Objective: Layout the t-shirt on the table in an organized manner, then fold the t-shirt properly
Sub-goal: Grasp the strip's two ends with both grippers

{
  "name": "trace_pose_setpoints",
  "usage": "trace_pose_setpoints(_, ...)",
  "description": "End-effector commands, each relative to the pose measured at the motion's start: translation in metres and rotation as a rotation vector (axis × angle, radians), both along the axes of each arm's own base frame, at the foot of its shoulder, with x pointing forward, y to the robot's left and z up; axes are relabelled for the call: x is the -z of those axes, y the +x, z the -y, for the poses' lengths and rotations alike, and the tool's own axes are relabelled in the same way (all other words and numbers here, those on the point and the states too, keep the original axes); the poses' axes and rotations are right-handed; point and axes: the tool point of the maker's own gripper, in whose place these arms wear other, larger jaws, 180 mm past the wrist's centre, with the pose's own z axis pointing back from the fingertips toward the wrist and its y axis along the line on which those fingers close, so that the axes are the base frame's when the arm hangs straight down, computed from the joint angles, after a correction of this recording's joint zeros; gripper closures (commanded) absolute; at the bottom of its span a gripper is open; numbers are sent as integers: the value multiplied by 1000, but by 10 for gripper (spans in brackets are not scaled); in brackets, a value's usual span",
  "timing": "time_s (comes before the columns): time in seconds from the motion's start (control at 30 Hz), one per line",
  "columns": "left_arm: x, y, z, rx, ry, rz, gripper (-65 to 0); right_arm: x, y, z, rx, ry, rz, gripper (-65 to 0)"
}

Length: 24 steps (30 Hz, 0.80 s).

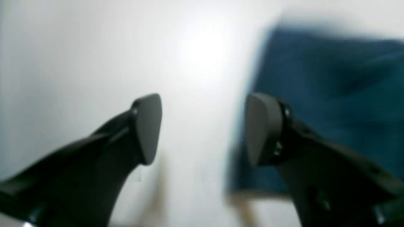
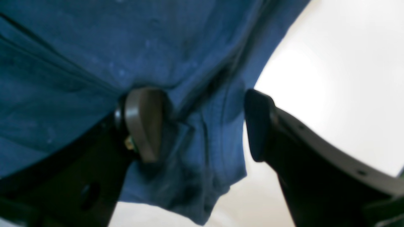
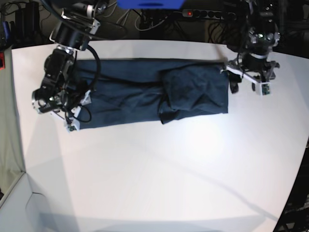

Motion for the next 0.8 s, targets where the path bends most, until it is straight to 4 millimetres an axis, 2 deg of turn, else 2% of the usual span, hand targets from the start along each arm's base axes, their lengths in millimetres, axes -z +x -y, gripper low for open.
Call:
trace_pose_setpoints(0.0, -3, 4, -1, 6, 6, 17, -395, 9, -10, -7, -14, 10, -40, -414)
trace_pose_setpoints(0.07, -1, 17, 6, 19, -14, 26, -393, 12, -14, -7, -14, 11, -48, -414)
trace_pose_setpoints(0.13, 14, 22, 20, 46, -39, -4, -375, 13, -15, -7, -14, 12, -49, -414)
trace_pose_setpoints(0.3, 33, 27, 41, 93, -72, -45, -174, 13, -15, -7, -14, 12, -49, -414)
trace_pose_setpoints(0.43, 40, 29, 41, 88, -81, -60, -117, 12, -14, -8, -16, 11, -48, -414)
trace_pose_setpoints(0.6, 65, 21, 37, 71, -87, -129, 0, 12, -14, -8, -16, 12, -47, -414)
trace_pose_setpoints(0.77, 84, 11, 35, 61, -95, -181, -1, 13, -14, -9, -16, 14, -49, -414)
